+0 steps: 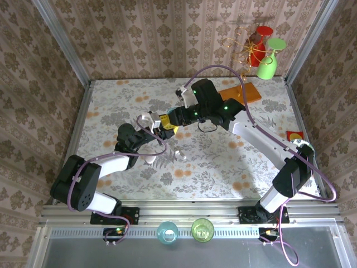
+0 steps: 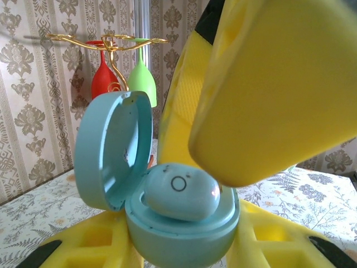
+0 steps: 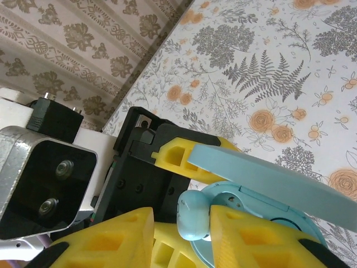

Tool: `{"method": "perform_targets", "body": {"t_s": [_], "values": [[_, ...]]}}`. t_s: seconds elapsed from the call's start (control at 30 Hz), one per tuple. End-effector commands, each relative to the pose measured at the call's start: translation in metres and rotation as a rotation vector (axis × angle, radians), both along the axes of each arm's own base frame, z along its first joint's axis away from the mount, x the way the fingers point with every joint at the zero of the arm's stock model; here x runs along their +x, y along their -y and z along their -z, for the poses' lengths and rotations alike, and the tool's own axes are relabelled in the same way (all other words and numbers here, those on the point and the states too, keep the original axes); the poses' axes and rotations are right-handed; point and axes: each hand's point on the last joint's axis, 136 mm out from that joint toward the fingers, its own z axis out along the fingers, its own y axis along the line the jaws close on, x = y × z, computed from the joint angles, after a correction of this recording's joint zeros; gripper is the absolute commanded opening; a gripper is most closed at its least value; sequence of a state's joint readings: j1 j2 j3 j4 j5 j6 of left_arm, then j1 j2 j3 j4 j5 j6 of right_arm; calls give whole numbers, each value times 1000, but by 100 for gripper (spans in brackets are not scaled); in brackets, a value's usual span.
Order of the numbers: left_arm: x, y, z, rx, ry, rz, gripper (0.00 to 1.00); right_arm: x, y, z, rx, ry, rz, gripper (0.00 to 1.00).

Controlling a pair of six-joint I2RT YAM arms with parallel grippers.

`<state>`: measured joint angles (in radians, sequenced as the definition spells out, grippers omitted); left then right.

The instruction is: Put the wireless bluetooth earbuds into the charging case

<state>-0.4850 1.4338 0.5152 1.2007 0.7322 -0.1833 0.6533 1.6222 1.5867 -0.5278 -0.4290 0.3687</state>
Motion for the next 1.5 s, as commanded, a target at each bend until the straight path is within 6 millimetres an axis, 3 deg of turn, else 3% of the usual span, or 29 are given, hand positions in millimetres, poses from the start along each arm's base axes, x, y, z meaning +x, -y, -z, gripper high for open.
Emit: {"method": "perform_targets", "body": {"t_s": [0.0,0.43,0.63,0.87,1.07,1.23,1.47], "values": [[0,1,-34,-65,100,5,28,-3,12,-8,-32,19,29,37],[1,1,-28,-50,105,-7,28,-12,14,-32,37,100,1,50],[0,-2,-19,-12,145,-15,28,-8,32,-54,76,199,85,52],[-4,-1,-5,39,192,0,27,26,48,-46,38,171,216,58],[-9,0,-7,38,212,23,28,48,47,-15,-79,50,248,68],[-3,-2,-12,20,191,-11,27,45,43,3,-109,-3,218,70],[7,-5,-14,5,152,-52,27,22,50,-6,-14,-3,196,71]]}}
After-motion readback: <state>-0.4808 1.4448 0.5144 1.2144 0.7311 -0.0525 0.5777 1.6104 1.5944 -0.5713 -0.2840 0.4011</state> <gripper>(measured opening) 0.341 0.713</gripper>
